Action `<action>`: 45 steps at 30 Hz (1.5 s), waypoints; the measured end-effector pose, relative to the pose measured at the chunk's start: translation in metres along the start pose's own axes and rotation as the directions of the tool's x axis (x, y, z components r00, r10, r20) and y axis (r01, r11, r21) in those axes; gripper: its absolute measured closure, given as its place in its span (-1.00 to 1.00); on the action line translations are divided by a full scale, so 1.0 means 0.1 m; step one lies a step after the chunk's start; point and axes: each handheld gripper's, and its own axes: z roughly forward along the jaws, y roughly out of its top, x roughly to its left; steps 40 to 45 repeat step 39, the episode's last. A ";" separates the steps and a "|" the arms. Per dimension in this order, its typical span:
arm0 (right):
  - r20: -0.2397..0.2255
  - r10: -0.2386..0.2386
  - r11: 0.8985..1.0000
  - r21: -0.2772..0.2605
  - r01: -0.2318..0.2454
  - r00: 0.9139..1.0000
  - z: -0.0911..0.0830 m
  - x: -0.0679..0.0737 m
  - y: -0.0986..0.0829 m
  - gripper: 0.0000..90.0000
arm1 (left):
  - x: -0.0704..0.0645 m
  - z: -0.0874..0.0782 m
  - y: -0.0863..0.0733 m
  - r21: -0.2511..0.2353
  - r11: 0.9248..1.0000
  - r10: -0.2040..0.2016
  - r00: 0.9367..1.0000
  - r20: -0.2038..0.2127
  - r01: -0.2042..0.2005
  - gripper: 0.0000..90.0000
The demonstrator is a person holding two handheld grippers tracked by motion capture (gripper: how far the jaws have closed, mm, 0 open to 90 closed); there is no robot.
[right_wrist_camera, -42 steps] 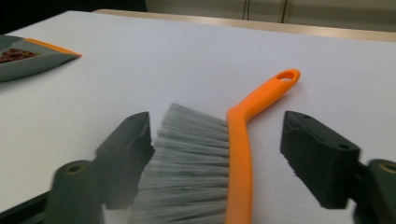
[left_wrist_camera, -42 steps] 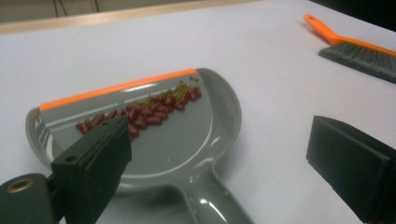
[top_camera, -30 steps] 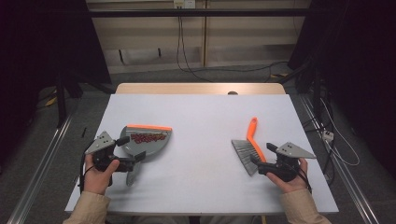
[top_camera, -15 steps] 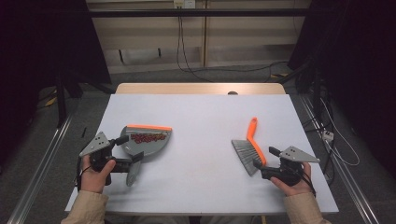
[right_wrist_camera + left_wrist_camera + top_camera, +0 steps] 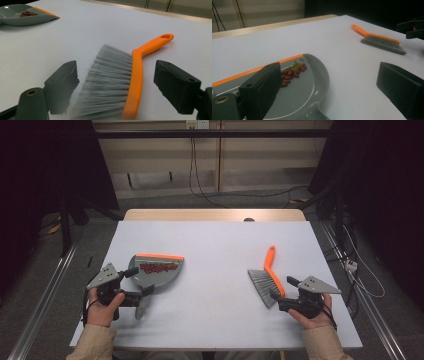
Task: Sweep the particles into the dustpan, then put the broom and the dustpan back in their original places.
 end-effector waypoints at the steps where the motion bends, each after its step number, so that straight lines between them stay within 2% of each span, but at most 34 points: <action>1: -0.008 0.001 1.000 -0.003 -0.001 1.000 0.00 0.00 0.00 -0.58 | 0.00 0.00 0.00 0.000 1.000 0.004 1.000 0.005 -0.004 -0.86; 9: -0.010 -0.003 1.000 -0.007 0.003 1.000 0.00 0.01 0.01 -0.58 | 0.01 0.00 0.00 -0.016 1.000 -0.009 1.000 -0.005 0.009 -0.86; 11: -0.008 0.003 1.000 -0.010 -0.003 1.000 -0.01 0.02 0.01 -0.58 | -0.01 -0.01 0.00 -0.004 1.000 0.015 1.000 -0.010 -0.015 -0.86; 16: -0.020 -0.014 1.000 -0.004 0.014 1.000 -0.01 0.03 0.03 -0.58 | -0.03 -0.08 -0.01 -0.009 1.000 0.021 1.000 -0.012 -0.021 -0.86; 19: -0.021 -0.004 1.000 0.000 0.004 1.000 0.00 0.02 0.03 -0.58 | -0.02 -0.12 -0.04 -0.018 1.000 0.004 1.000 -0.014 -0.004 -0.86; 22: -0.034 0.001 1.000 0.013 -0.001 0.999 0.00 0.00 0.00 -0.58 | -0.03 -0.17 -0.06 -0.024 1.000 0.015 1.000 -0.013 -0.015 -0.86; 27: -0.021 -0.006 1.000 0.019 0.006 1.000 -0.05 -0.03 -0.04 -0.58 | -0.02 -0.22 -0.09 -0.020 1.000 0.008 1.000 -0.026 -0.008 -0.87; 36: -0.006 0.012 1.000 0.011 -0.012 1.000 -0.17 -0.07 -0.11 -0.58 | -0.06 -0.21 -0.11 -0.005 1.000 0.013 1.000 -0.018 -0.013 -0.87; 45: -0.005 0.019 1.000 -0.002 -0.019 1.000 -0.17 -0.09 -0.09 -0.58 | -0.06 -0.19 -0.10 -0.008 1.000 0.013 1.000 -0.014 -0.013 -0.87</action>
